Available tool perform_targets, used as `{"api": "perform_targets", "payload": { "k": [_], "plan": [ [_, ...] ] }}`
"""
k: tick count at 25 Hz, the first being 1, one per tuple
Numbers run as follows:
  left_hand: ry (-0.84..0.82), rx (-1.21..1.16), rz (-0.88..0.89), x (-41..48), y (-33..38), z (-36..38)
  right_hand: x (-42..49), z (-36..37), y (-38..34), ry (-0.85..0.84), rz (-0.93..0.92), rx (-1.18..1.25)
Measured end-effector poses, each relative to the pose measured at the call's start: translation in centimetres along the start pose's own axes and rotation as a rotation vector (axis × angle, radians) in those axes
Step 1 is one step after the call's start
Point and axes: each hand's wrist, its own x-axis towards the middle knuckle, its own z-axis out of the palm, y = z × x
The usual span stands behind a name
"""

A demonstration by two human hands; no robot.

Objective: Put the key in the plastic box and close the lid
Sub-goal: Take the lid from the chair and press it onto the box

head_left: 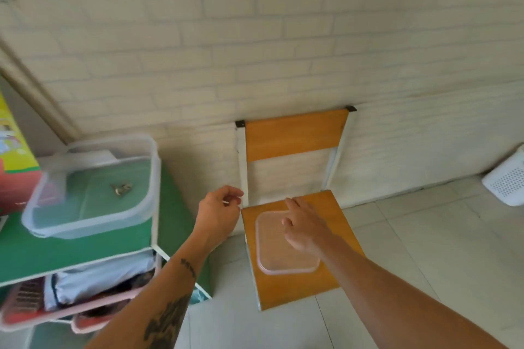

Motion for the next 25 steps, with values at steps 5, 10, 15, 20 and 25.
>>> {"api": "perform_targets", "payload": {
  "k": [5,10,15,20,25],
  "plan": [
    [-0.122,0.27,-0.094,-0.4,-4.9,8.5,0.9,3.0,6.8,-0.103,0.025,-0.028],
    [-0.224,0.566,-0.069,1.3,-10.5,14.4,3.3,7.9,12.1,-0.138,0.078,-0.026],
    [-0.235,0.715,-0.073,4.1,-16.6,20.9,6.7,14.1,16.7,-0.146,0.153,-0.015],
    [-0.182,0.758,-0.089,6.9,-21.4,24.9,9.6,18.8,19.1,-0.113,0.215,0.032],
    [-0.159,0.75,-0.094,7.6,-23.6,26.4,10.7,21.7,19.3,-0.059,0.276,0.075]
  ]
}}
